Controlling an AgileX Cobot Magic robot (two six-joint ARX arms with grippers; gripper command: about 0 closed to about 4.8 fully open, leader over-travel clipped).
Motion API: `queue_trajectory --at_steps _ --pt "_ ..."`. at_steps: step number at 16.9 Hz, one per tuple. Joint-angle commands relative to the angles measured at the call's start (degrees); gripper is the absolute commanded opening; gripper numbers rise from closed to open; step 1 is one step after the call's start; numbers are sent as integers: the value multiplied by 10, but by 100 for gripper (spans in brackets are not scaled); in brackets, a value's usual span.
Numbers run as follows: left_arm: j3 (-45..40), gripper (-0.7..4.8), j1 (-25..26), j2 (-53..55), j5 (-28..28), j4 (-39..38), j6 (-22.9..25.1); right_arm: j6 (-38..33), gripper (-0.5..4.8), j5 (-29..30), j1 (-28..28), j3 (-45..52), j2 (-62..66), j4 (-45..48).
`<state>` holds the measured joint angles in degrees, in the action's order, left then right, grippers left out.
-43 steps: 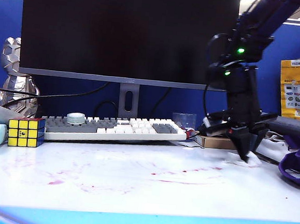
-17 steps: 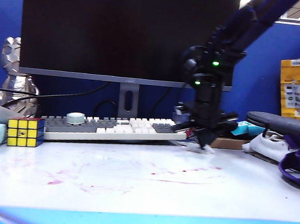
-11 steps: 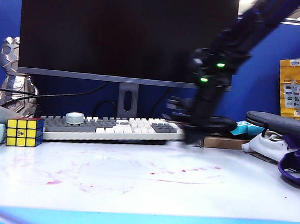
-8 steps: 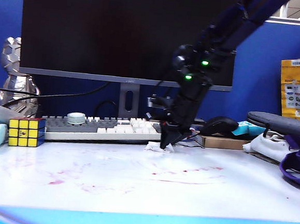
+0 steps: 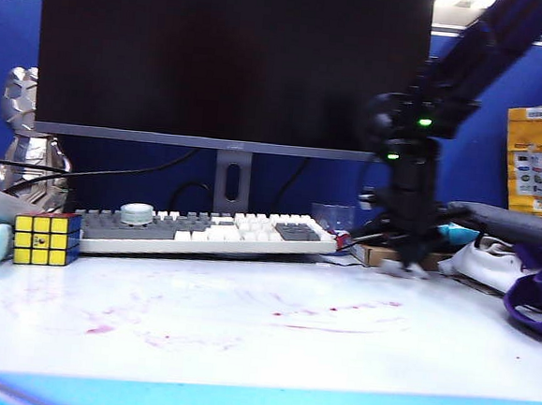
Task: Use the wet wipes on the table to wipe the cherry juice off the table, then put the wipes back on the table.
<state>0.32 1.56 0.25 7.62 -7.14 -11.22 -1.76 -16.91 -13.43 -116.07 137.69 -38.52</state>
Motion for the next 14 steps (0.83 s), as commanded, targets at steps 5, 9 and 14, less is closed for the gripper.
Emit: queue_trajectory --at_steps 5,9,14 --pt "0 28 0 -2 -1 3 2 30 -1 264 -19 5 5 -134" --pt "0 28 0 -2 -1 3 2 119 -1 322 -140 5 2 -155" --pt "0 28 0 -2 -1 3 3 143 -1 320 -226 5 2 -250"
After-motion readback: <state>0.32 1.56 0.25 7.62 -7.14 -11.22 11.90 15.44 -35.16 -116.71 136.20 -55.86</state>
